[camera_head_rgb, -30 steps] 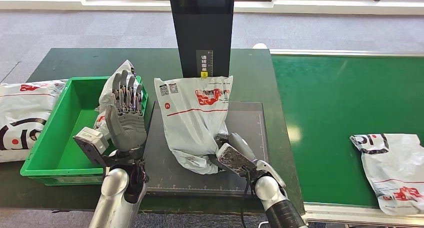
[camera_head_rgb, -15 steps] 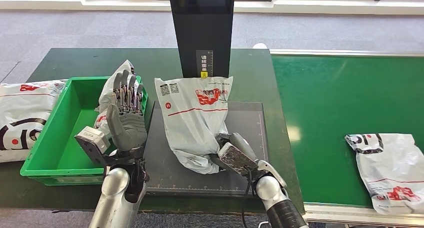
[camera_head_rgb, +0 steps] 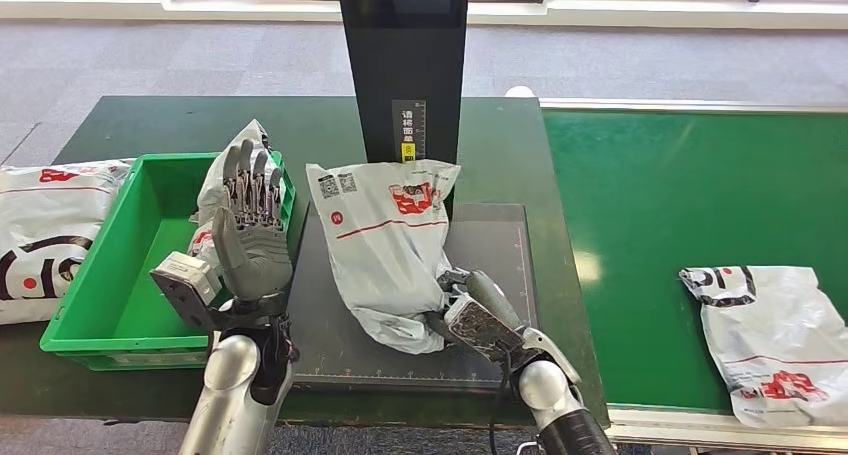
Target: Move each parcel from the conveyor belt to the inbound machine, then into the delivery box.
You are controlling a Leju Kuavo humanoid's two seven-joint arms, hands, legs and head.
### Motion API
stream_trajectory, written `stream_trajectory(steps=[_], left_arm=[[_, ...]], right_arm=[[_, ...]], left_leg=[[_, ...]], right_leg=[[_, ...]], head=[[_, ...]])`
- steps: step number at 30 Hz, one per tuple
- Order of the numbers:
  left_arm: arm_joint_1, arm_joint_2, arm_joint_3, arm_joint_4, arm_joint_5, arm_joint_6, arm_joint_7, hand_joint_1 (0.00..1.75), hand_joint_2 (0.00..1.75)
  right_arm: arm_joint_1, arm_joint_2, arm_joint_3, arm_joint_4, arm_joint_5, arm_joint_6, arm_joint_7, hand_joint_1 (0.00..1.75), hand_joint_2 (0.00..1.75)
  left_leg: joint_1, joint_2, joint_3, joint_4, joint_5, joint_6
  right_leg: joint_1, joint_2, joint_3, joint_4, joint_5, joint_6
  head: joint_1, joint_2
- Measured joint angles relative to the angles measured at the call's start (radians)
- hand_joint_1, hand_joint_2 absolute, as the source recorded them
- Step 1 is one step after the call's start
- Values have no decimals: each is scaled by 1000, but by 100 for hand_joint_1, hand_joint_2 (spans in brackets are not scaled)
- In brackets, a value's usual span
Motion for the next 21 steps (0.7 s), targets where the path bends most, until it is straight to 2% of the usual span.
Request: stream_trajectory(steps=[1, 5, 9, 13, 21], left_arm=[[2, -1, 0, -2, -2, 9, -2, 0, 0], [10, -2, 0, -21, 26, -12, -25, 0, 0], [19, -2, 0, -41, 37, -29, -32, 0, 0], [38, -2, 1, -66, 18, -26, -29, 0, 0], [46, -5, 1, -83, 4, -18, -21, 0, 0]], right_arm=[[3, -2, 0, -1, 9, 0, 0, 0, 175], [34, -8, 8, -57, 27, 2, -26, 0, 0], [75, -14, 25, -158, 63, -22, -7, 0, 0], [125, -19, 27, -240, 125, -118, 29, 0, 0], [173, -25, 27, -312, 192, -187, 70, 0, 0]], left_leg=[[0, 0, 0, 0, 0, 0], [0, 0, 0, 0, 0, 0], [0, 0, 0, 0, 0, 0], [0, 0, -1, 0, 0, 0], [0, 0, -1, 0, 0, 0]], right_leg=[[0, 0, 0, 0, 0, 0], [0, 0, 0, 0, 0, 0], [0, 0, 0, 0, 0, 0], [0, 0, 0, 0, -1, 0], [0, -1, 0, 0, 0, 0]], head=[[0, 0], [0, 0], [0, 0], [0, 0], [0, 0]])
